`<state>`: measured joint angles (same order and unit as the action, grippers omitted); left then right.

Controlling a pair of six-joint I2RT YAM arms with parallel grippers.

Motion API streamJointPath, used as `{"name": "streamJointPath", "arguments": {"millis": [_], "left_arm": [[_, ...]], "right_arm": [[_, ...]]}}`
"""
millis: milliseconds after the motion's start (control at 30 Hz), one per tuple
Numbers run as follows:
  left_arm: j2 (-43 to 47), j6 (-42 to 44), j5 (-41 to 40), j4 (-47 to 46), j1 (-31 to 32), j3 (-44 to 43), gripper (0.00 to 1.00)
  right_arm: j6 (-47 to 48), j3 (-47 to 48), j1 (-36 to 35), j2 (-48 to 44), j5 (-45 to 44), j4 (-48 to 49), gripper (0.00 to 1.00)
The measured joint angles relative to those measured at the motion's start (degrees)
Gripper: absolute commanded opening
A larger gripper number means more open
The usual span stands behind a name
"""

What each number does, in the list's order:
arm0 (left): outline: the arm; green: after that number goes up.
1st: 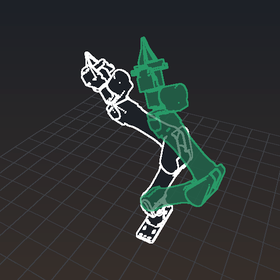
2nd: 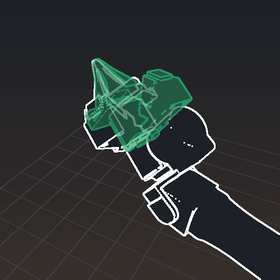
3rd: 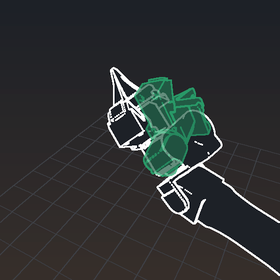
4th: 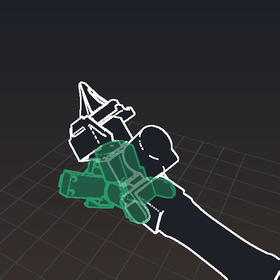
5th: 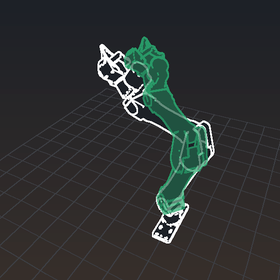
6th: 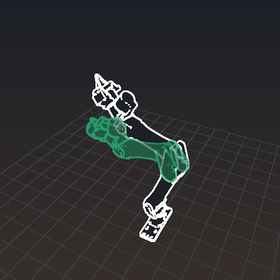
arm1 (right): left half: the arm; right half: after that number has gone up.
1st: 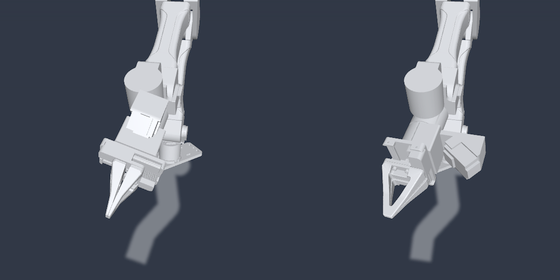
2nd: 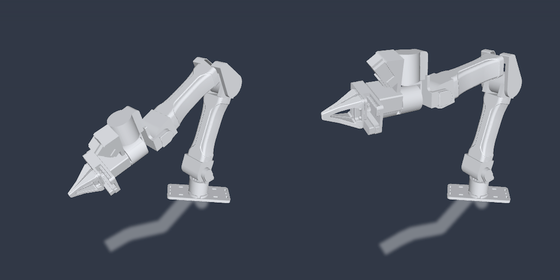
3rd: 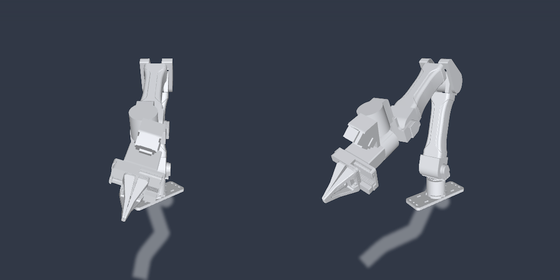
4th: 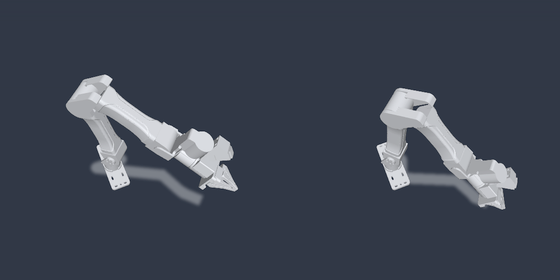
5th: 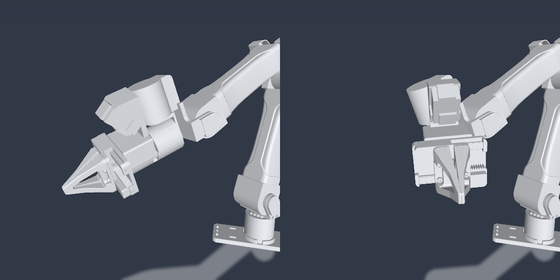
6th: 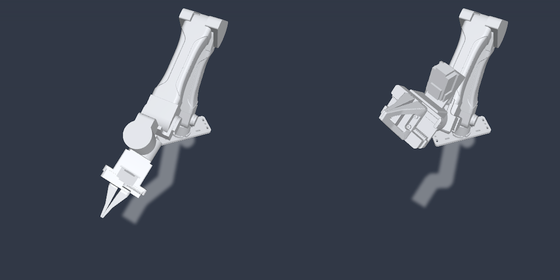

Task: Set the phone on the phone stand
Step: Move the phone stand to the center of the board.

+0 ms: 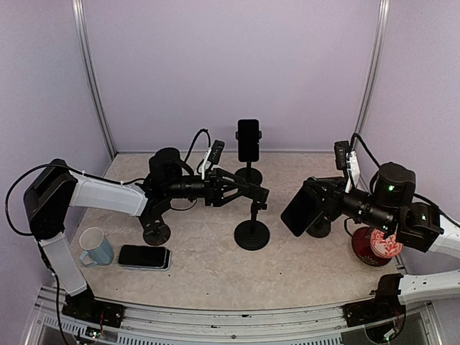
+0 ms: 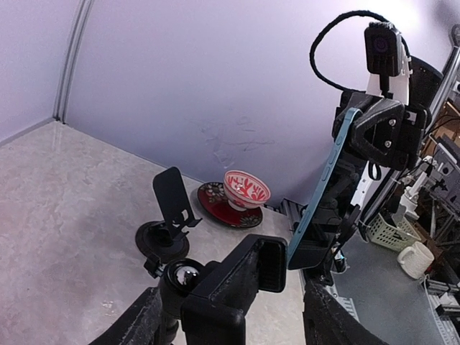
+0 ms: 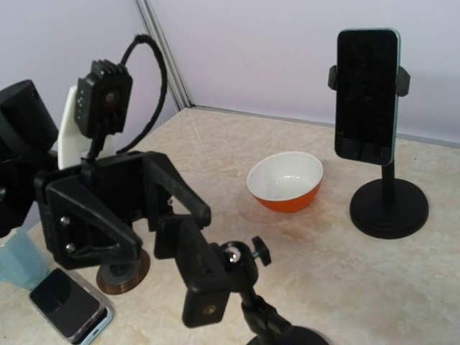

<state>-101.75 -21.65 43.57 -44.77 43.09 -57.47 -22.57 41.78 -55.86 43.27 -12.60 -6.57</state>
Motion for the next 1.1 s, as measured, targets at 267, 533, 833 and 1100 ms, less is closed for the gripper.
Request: {"name": "streamJointPath", "arguments": {"millis": [267,533,833,1100], "left_arm": [[-0.2,-2.1,1.7,-2.5,-0.1,0.3,0.43],[-0.2,-2.7,2.7,-3.7,-0.4,1.0,0.55],[-0.2,-2.3,2.5,-3.1,-0.4,1.6,0.50],[-0.3,-1.9,2.5,-2.3,-0.6,1.7,0.44]], "right_arm": [[-0.2,-0.5,0.0,0.0,0.0,0.0,0.00],[-0.6,-0.5,0.0,0.0,0.1,0.0,0.00],[-0.7,-0.5,0.0,0.0,0.1,0.0,0.00],[-0.8,-1.2,0.0,0.2,0.1,0.4,0.00]]}}
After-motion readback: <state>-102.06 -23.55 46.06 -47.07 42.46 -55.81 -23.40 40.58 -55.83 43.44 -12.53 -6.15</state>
